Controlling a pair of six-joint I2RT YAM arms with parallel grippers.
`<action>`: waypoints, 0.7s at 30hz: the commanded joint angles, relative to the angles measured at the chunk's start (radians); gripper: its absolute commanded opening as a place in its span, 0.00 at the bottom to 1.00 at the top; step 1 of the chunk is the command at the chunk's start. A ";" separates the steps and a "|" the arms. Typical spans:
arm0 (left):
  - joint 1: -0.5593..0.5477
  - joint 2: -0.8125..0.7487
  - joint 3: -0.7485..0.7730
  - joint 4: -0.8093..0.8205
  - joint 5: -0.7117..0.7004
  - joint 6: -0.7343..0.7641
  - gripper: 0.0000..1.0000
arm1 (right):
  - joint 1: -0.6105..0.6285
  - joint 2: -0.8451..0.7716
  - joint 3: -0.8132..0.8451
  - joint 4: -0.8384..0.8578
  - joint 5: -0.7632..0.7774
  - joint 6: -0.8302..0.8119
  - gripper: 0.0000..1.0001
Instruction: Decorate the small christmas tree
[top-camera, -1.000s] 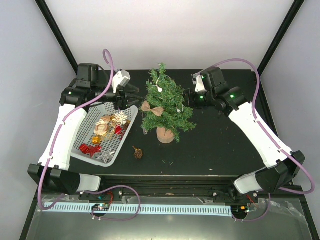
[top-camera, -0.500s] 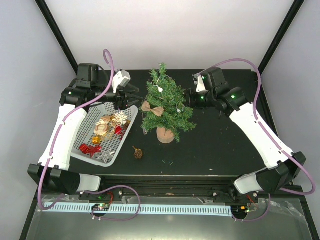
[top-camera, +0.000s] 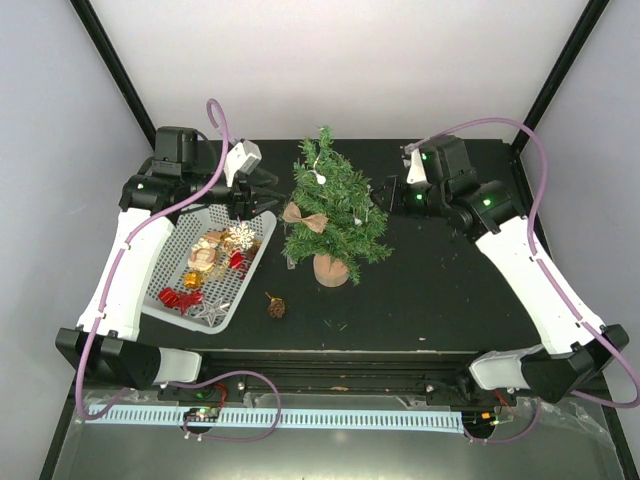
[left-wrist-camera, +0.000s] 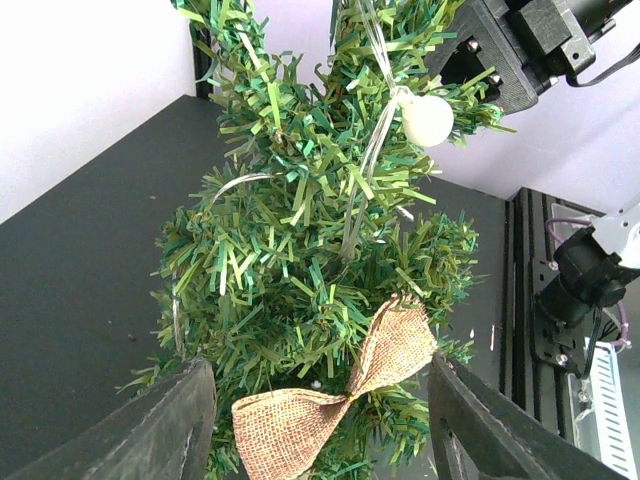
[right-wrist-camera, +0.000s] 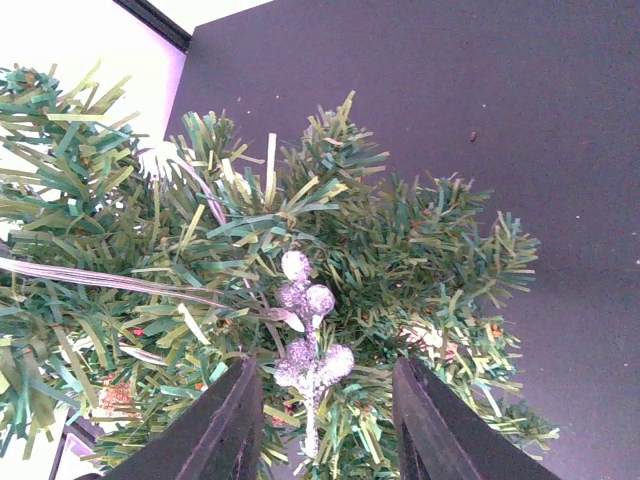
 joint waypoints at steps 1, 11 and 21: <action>-0.007 0.001 0.009 -0.029 -0.016 0.018 0.60 | -0.017 -0.035 0.003 -0.028 0.031 -0.015 0.36; -0.003 -0.104 -0.112 -0.138 -0.198 0.162 0.69 | -0.062 -0.133 -0.057 -0.161 0.187 -0.036 0.39; -0.003 -0.336 -0.472 -0.263 -0.317 0.565 0.76 | -0.095 -0.225 -0.157 -0.207 0.238 -0.043 0.48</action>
